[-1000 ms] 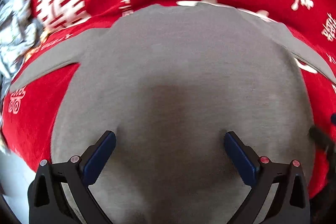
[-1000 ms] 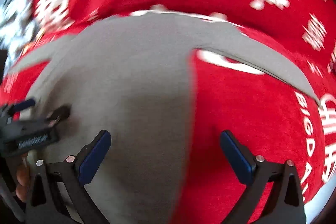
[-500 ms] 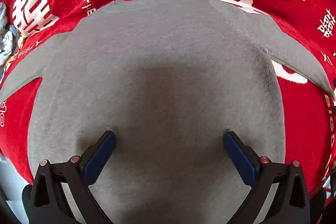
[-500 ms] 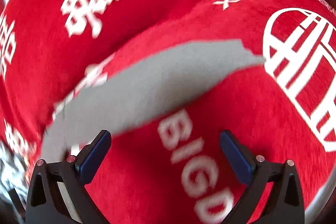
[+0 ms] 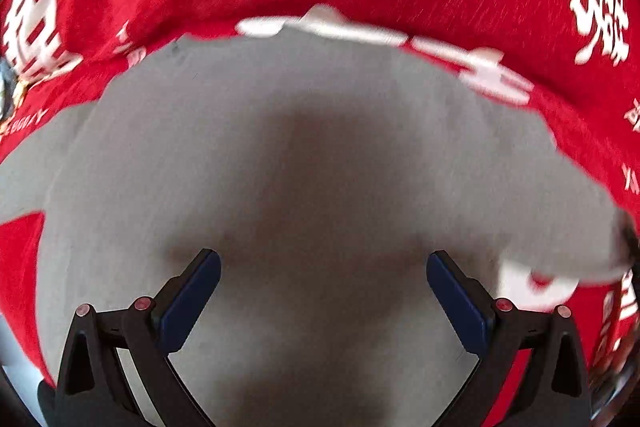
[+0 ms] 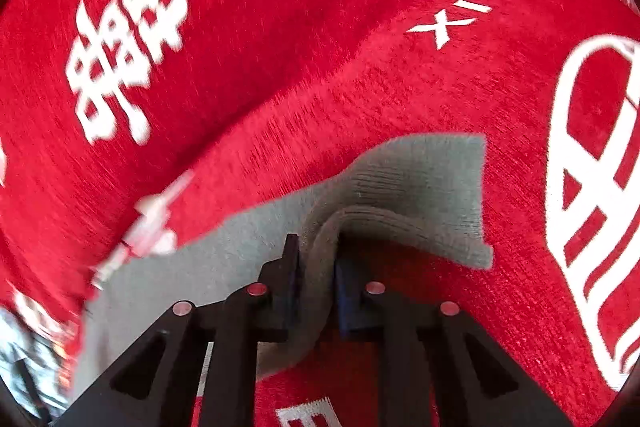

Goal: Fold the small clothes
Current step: 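Grasp the ribbed sleeve cuff with the right gripper, then carry the held sleeve across the sweatshirt body toward the left gripper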

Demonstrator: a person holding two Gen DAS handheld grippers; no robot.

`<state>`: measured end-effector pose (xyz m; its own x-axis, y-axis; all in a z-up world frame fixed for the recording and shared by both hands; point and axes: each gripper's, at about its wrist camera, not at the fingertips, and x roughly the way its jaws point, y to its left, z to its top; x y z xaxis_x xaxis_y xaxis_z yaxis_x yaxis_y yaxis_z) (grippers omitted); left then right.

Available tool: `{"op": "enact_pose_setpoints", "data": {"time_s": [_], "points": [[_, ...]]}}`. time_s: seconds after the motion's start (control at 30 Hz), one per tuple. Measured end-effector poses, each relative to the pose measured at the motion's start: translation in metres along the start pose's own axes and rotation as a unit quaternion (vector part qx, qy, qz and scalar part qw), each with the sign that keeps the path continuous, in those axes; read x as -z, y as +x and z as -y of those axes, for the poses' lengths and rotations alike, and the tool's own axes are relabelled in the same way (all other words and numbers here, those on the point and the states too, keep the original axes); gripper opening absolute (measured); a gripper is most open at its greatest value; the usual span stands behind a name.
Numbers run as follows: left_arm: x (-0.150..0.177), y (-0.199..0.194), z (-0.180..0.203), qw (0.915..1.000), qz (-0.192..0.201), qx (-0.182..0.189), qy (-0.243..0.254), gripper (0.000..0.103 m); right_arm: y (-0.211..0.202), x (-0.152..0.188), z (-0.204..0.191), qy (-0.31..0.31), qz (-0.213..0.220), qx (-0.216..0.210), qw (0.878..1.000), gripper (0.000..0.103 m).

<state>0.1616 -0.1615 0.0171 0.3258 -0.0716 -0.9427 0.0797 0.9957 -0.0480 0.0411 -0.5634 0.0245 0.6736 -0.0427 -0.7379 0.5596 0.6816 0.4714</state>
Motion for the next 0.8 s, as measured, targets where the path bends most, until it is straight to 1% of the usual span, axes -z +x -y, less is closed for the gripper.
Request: {"op": "enact_pose_setpoints", "data": {"time_s": [0.03,0.07,0.1,0.13,0.17,0.2,0.23,0.27,0.3,0.33,0.37,0.4,0.47,0.5,0.53,0.57,0.6,0.63,0.77,0.8], "points": [[-0.007,0.003,0.005,1.0,0.003,0.005,0.002,0.103,-0.003,0.001,0.002,-0.003,0.003,-0.008,1.0,0.016],[-0.014,0.007,0.01,1.0,0.002,0.008,0.005,0.103,-0.003,0.002,0.004,-0.001,-0.005,-0.012,1.0,0.018],[-0.021,0.013,0.017,0.9999,-0.002,0.01,0.01,0.103,0.001,0.002,0.007,0.006,-0.016,-0.006,1.0,0.026],[-0.027,0.019,0.022,0.9998,-0.006,0.009,0.015,0.103,0.007,0.001,0.011,0.015,-0.027,-0.008,0.999,0.029],[-0.033,0.024,0.027,0.9998,-0.01,0.008,0.016,0.103,0.008,-0.002,0.014,0.021,-0.019,-0.026,0.999,0.035],[-0.038,0.029,0.03,0.9998,-0.013,0.009,0.014,0.103,0.009,-0.004,0.014,0.023,-0.019,-0.032,0.999,0.041],[-0.041,0.033,0.033,0.9997,-0.017,0.013,0.01,0.103,0.01,-0.007,0.014,0.024,-0.024,-0.035,0.999,0.041],[-0.042,0.036,0.035,0.9996,-0.022,0.015,0.008,0.103,0.01,-0.009,0.014,0.022,-0.025,-0.038,0.999,0.041],[-0.043,0.039,0.039,0.9996,-0.022,0.012,0.009,0.103,0.009,-0.01,0.014,0.021,-0.022,-0.046,0.998,0.029],[-0.043,0.04,0.044,0.9997,-0.017,0.005,0.017,0.103,0.003,-0.011,0.015,0.02,-0.013,-0.052,0.998,0.019],[-0.043,0.041,0.051,0.9994,-0.013,0.006,0.03,0.103,-0.003,-0.012,0.015,0.017,-0.004,-0.052,0.999,0.016],[-0.043,0.041,0.056,0.9991,-0.01,0.008,0.04,0.103,-0.013,-0.012,0.017,0.013,0.014,-0.053,0.998,0.015],[-0.041,0.043,0.073,0.998,-0.002,0.007,0.062,0.103,-0.023,-0.013,0.022,0.012,0.035,-0.048,0.998,0.015],[-0.04,0.044,0.078,0.9977,0.001,0.003,0.067,0.103,-0.02,-0.014,0.026,0.016,0.032,-0.036,0.999,0.018],[-0.039,0.045,0.085,0.9975,0.005,-0.006,0.07,0.103,-0.009,-0.014,0.03,0.023,0.014,-0.03,0.999,0.019],[-0.039,0.045,0.088,0.9975,0.006,-0.009,0.07,0.103,0.007,-0.014,0.035,0.03,-0.019,-0.028,0.999,0.019],[-0.039,0.046,0.092,0.9975,0.003,-0.012,0.069,0.103,0.015,-0.013,0.039,0.039,-0.03,-0.032,0.998,0.019],[-0.04,0.046,0.093,0.9975,0.0,-0.014,0.069,0.103,0.013,-0.015,0.042,0.048,-0.015,-0.044,0.998,0.019],[-0.046,0.045,0.089,0.9973,-0.022,0.003,0.07,0.103,0.021,-0.021,0.05,0.065,-0.027,-0.051,0.996,0.018],[-0.048,0.044,0.086,0.9973,-0.024,0.012,0.068,0.103,0.021,-0.022,0.052,0.07,-0.027,-0.05,0.996,0.015]]}}
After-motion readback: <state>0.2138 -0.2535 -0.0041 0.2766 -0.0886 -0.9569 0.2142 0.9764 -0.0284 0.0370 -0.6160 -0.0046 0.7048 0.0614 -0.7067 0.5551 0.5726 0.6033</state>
